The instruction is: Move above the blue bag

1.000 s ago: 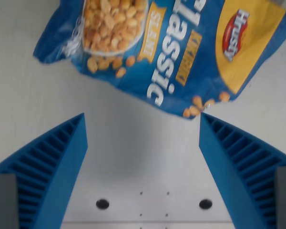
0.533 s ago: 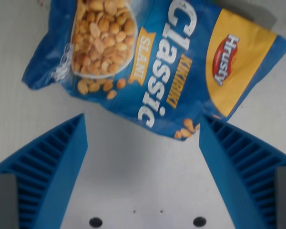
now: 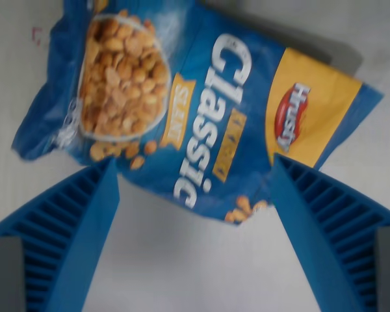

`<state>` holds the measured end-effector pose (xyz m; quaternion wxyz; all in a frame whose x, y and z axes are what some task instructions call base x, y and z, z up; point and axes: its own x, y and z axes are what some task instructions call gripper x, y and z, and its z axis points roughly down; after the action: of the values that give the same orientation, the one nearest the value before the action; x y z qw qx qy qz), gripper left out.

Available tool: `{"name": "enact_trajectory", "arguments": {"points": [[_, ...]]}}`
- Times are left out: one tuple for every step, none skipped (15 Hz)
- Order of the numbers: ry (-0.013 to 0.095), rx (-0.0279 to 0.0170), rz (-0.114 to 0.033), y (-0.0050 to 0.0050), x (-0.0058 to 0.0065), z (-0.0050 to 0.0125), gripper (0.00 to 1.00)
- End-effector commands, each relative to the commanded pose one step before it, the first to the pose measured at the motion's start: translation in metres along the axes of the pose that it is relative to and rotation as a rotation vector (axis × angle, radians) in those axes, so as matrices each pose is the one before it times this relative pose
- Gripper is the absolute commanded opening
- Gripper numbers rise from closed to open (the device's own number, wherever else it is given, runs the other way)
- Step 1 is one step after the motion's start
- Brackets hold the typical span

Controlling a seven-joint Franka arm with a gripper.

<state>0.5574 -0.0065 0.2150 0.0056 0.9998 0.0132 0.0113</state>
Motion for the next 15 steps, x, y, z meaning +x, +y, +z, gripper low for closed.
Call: {"name": "enact_trajectory", "arguments": {"points": [[-0.0148, 0.02059, -0.0070, 0.00599, 0.01366, 0.00358, 1.00], [0.0022, 0.00185, 0.0011, 0.00114, 0.00224, 0.00131, 1.00], [0.0017, 0.00158, 0.0004, 0.00110, 0.00205, 0.00125, 1.00], [0.0020, 0.00151, 0.0000, 0.00106, 0.00188, 0.00117, 1.00], [0.0010, 0.00109, 0.0002, 0.00103, 0.00173, 0.00112, 1.00], [0.0015, 0.00093, 0.0001, 0.00099, 0.00158, 0.00106, 1.00], [0.0021, 0.00125, -0.0001, 0.00093, 0.00145, 0.00099, 1.00], [0.0013, 0.00126, -0.0010, 0.00085, 0.00137, 0.00091, 1.00], [0.0008, 0.00109, -0.0010, 0.00075, 0.00127, 0.00085, 1.00], [0.0011, 0.00121, -0.0010, 0.00068, 0.00117, 0.00080, 1.00], [0.0002, 0.00107, -0.0011, 0.00060, 0.00107, 0.00072, 1.00], [0.0004, 0.00101, -0.0003, 0.00052, 0.00092, 0.00064, 1.00], [-0.0004, 0.00070, -0.0006, 0.00047, 0.00081, 0.00055, 1.00], [-0.0010, 0.00054, -0.0004, 0.00042, 0.00074, 0.00045, 1.00], [-0.0020, 0.00063, -0.0004, 0.00037, 0.00068, 0.00034, 1.00]]}}
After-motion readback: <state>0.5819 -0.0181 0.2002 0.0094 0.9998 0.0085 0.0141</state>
